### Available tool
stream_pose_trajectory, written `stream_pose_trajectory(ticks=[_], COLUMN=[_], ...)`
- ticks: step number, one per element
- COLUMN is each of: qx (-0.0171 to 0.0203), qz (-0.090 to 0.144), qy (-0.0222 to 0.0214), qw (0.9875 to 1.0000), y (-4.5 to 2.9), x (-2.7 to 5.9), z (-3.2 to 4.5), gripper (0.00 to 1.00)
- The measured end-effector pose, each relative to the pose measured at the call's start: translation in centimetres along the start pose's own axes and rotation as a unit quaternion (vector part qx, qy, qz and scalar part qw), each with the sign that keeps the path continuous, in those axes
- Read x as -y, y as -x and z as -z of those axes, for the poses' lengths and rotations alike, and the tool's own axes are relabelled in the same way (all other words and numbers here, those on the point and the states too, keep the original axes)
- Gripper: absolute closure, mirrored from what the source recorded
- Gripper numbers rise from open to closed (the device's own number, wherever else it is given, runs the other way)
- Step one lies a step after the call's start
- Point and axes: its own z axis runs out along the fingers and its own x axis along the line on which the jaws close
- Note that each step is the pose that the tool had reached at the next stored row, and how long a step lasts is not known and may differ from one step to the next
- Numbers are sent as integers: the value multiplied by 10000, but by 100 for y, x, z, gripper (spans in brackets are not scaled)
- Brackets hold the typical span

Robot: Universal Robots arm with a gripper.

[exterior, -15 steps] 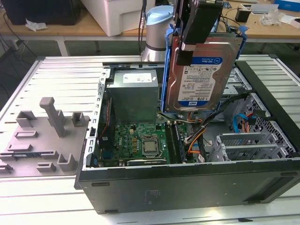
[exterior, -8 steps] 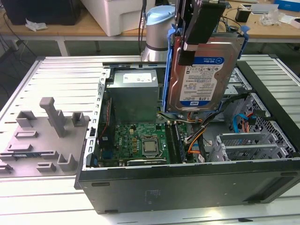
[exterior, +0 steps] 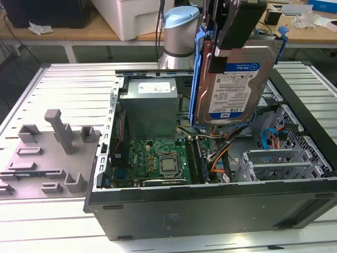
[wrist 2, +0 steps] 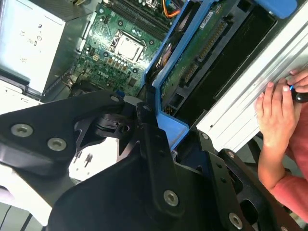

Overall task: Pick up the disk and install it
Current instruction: 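Insert the disk into the insertion slot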

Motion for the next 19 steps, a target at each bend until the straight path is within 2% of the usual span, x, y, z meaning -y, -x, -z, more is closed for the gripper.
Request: stream_pose_trajectory(ticks=[13, 19], qx=[6, 6], qz=[95, 116], qy=[-14, -15], qw=[10000, 9999], y=[-172, -282], x=[191, 248], z=[2, 0], gripper=[63, 63])
